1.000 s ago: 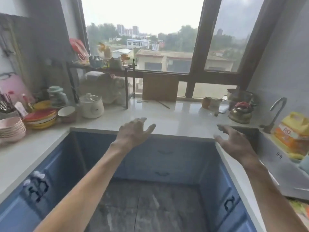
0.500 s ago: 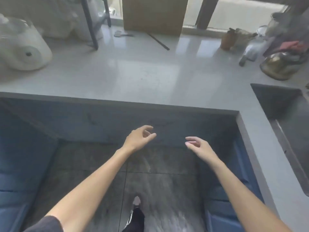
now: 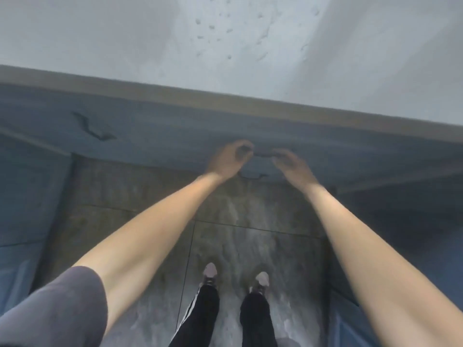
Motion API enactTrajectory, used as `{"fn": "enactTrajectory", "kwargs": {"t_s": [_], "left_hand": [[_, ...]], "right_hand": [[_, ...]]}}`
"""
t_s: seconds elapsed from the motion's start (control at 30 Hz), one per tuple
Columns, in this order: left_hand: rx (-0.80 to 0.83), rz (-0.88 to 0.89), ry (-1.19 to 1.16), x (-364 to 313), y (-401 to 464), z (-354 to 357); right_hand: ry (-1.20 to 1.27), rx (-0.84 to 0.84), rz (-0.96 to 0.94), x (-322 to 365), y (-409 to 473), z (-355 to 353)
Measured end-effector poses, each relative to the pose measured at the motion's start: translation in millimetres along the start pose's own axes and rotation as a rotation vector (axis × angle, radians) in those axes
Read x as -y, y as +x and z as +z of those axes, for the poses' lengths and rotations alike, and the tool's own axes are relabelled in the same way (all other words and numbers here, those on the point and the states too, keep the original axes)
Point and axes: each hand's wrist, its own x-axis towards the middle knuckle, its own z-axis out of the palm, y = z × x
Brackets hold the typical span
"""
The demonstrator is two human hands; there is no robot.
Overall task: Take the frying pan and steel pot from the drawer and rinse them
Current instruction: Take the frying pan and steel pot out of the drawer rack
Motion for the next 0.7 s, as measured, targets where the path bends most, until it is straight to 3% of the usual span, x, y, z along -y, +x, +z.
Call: {"fn": "enactTrajectory", "kwargs": {"t_s": [0.07, 0.2, 0.33, 0.7], "left_hand": [[-0.033, 0.04, -0.011, 10, 3, 4], [0.064, 0.064, 0.018, 7, 9, 18], [-0.015, 0.062, -0.016, 2, 9, 23], [0.007, 0.027, 0.002, 6, -23, 28]], "right_hand": [[-0.034, -0.005, -0.035, 2, 7, 0], [-0.014, -0.003, -0.038, -1, 15, -5], [-0.051, -0.014, -0.01, 1, 17, -5], [0.056, -0.095, 0.102, -8, -13, 14]]}}
